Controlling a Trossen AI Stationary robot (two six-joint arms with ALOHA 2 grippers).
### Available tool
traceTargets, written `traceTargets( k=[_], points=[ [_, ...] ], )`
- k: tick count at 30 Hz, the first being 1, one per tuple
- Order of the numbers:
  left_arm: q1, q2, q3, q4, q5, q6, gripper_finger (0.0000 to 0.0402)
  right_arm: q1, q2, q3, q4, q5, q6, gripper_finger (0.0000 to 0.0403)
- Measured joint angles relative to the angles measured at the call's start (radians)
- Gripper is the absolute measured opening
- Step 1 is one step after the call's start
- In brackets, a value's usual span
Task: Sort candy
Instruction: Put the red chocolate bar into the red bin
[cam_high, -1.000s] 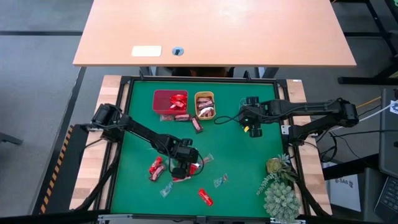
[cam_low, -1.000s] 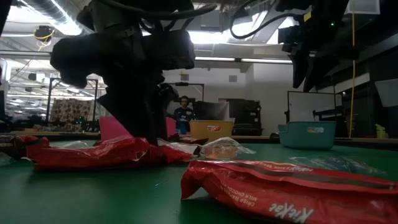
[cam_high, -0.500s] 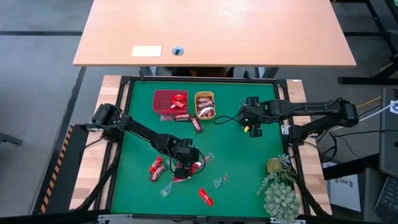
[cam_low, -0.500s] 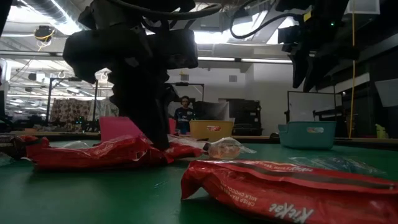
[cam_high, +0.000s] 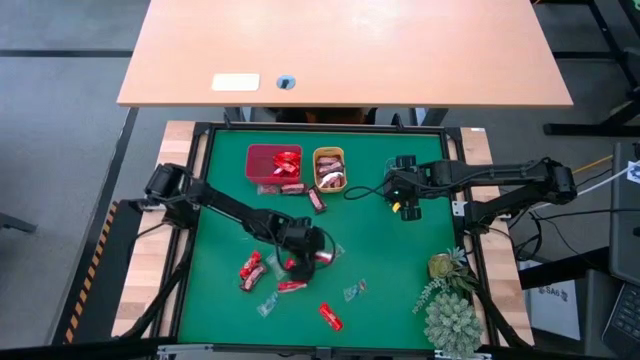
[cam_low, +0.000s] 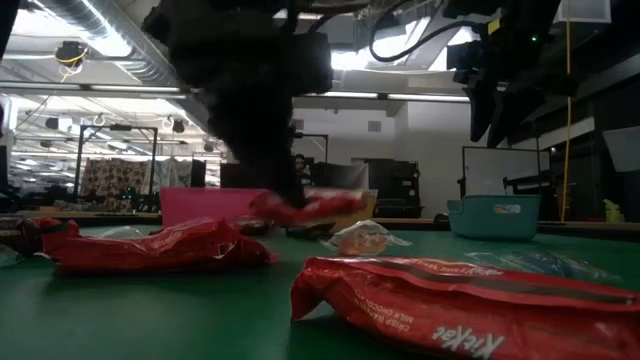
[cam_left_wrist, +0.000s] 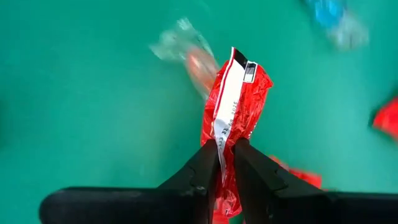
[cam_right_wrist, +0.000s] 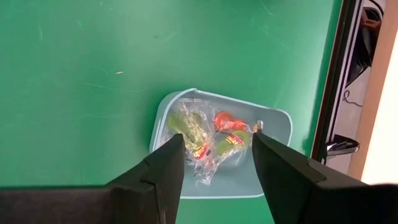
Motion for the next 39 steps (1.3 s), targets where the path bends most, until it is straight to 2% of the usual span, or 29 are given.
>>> traceTargets(
  k=[4, 8, 11, 15, 21, 26, 35, 39],
  points=[
    [0.044, -0.028, 0.04, -0.015, 0.0, -0.032, 0.0047, 0.0, 0.0, -0.001, 0.004, 0.0, 0.0, 0.0189],
    [0.105, -0.076, 0.081, -0.051, -0.007, 0.011, 0.0047, 0.0, 0.0, -0.001, 0.015, -0.009, 0.0, 0.0189],
    [0.158, -0.121, 0.108, -0.119, -0.05, 0.048, 0.0047, 0.0, 0.0, -0.001, 0.019, -0.022, 0.0, 0.0189],
    [0.234, -0.188, 0.129, -0.238, -0.155, 0.113, 0.0047, 0.0, 0.0, -0.001, 0.019, -0.034, 0.0, 0.0189],
    [0.342, -0.285, 0.129, -0.425, -0.368, 0.141, 0.0047, 0.0, 0.0, -0.001, 0.026, -0.053, 0.0, 0.0189],
    [0.43, -0.309, 0.129, -0.539, -0.501, 0.142, 0.0047, 0.0, 0.0, -0.001, 0.042, -0.053, 0.0, 0.0189],
    [0.554, -0.298, 0.124, -0.613, -0.491, 0.142, 0.0049, 0.0, 0.0, -0.001, 0.048, -0.053, 0.0, 0.0189],
    [0.579, -0.298, 0.124, -0.613, -0.491, 0.141, 0.0072, 0.0, 0.0, -0.001, 0.052, -0.053, 0.0, 0.0189]
  ],
)
